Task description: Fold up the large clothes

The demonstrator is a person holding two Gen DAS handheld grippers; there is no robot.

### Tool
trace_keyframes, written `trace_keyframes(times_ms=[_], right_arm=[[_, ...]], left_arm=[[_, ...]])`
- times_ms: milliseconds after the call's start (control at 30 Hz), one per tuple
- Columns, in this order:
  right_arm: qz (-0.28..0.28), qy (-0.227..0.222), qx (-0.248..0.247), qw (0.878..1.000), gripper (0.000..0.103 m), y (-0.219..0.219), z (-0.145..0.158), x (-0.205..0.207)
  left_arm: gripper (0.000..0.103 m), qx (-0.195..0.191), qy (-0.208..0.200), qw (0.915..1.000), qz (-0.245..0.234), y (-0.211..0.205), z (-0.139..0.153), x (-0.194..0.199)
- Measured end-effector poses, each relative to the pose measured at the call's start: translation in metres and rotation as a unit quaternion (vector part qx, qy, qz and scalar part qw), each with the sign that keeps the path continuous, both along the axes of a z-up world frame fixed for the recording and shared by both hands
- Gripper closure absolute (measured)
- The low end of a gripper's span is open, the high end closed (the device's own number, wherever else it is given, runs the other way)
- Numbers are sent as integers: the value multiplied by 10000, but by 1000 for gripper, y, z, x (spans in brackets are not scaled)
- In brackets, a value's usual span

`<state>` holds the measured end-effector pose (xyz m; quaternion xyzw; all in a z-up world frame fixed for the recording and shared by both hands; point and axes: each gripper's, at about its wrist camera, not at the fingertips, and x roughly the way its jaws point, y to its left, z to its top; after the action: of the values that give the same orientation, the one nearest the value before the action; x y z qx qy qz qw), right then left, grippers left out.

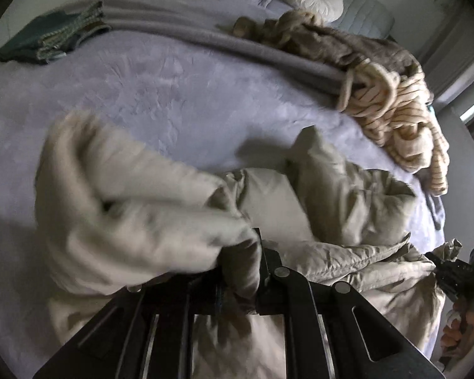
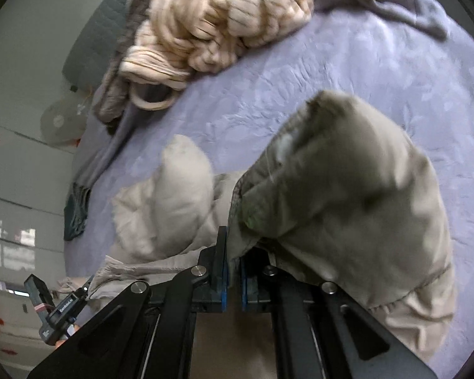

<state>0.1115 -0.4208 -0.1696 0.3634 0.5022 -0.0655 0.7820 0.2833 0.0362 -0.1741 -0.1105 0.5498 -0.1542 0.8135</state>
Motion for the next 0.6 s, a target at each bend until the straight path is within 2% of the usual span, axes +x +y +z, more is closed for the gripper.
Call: trace_keyframes(times_ms=[133,233,400,433,467,533,567,600], right_arm=[[-45,-17,96,9999,97,-3,-25,10],[20,-93,76,9999,97,-4,-32,14],[-22,-169,191,9997,96,-6,-33,12],[-41,-173,225,9996,95,-7,-32,12],[-52,-181,257,9995,93,-7,-29,11],[-55,-230,266,9994,80,-8,-20,7],[-54,-308,244,9992,58,-9,-11,4],[-44,-363,224,9991,37,-9,-6,2]], left_arm=[[88,-9,-13,10000,20,-5,-20,11],[88,59,-75,10000,5,-8,-27,12],[87,285,-298,9991,-86,-12,-15,3],[86,308,-344,9989,-97,-11,-10,1],[78,325,-405,9986,-138,-10,-5,-3],[59,416,-535,9975,-202,-8,6,-8],[41,491,-622,9967,-190,-6,12,-11],[33,592,-768,9952,-128,-3,19,-15]])
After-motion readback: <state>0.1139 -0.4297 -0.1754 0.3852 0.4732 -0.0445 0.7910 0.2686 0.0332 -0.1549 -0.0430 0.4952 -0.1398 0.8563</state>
